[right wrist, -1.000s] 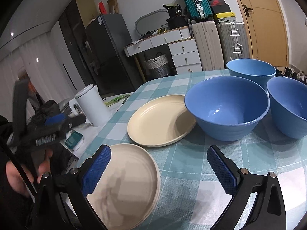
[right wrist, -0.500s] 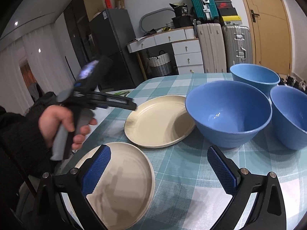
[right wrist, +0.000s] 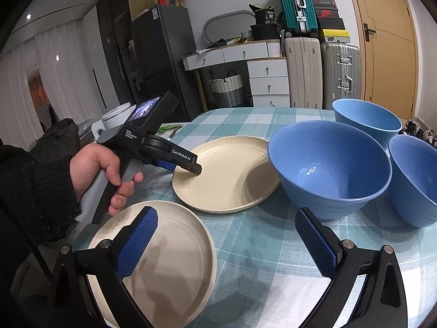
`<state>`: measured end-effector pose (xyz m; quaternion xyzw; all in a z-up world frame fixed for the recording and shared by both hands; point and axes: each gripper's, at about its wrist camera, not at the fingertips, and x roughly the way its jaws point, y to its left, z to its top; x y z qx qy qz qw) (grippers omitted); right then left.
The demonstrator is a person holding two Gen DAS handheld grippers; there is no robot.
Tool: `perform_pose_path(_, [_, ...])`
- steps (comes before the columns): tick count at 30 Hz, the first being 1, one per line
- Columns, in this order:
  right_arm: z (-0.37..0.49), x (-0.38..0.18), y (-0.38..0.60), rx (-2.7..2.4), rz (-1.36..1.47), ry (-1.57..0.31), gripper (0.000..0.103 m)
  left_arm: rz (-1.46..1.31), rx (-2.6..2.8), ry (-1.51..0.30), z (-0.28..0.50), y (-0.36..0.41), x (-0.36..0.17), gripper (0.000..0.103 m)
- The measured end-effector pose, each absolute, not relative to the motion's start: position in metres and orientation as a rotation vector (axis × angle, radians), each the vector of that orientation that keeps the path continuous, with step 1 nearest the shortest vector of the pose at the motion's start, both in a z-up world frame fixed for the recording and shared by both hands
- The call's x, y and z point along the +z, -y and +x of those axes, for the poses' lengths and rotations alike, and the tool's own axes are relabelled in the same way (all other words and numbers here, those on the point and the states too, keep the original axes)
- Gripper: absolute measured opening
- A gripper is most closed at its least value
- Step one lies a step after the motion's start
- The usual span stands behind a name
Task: Organize plates and bowls
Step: 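Grip the rim of the middle cream plate with the left tool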
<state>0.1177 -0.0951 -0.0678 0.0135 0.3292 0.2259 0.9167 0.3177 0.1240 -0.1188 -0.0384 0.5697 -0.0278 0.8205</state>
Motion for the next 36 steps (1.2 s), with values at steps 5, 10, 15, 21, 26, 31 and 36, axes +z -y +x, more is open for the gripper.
perform_pose_path(5, [0.119, -0.071, 0.094, 0.462, 0.021, -0.685, 0.102, -0.062, -0.077, -1.210, 0.314, -0.122, -0.114, 0.021])
perform_pose_path(10, [0.123, -0.075, 0.095, 0.461, 0.028, -0.700, 0.102, 0.047, -0.075, -1.154, 0.306, -0.113, -0.112, 0.017])
perform_pose_path(15, [0.125, -0.077, 0.095, 0.458, 0.036, -0.712, 0.102, 0.103, -0.075, -1.141, 0.302, -0.110, -0.110, 0.017])
perform_pose_path(21, [0.126, -0.079, 0.095, 0.464, 0.042, -0.721, 0.102, 0.145, -0.076, -1.126, 0.299, -0.108, -0.108, 0.017])
perform_pose_path(26, [0.127, -0.080, 0.096, 0.464, 0.046, -0.724, 0.102, 0.161, -0.069, -1.123, 0.297, -0.108, -0.107, 0.017])
perform_pose_path(31, [0.127, -0.080, 0.096, 0.468, 0.047, -0.729, 0.102, 0.175, -0.062, -1.123, 0.296, -0.106, -0.107, 0.017])
perform_pose_path(36, [0.127, -0.080, 0.096, 0.470, 0.048, -0.728, 0.102, 0.172, -0.062, -1.129, 0.298, -0.103, -0.108, 0.018])
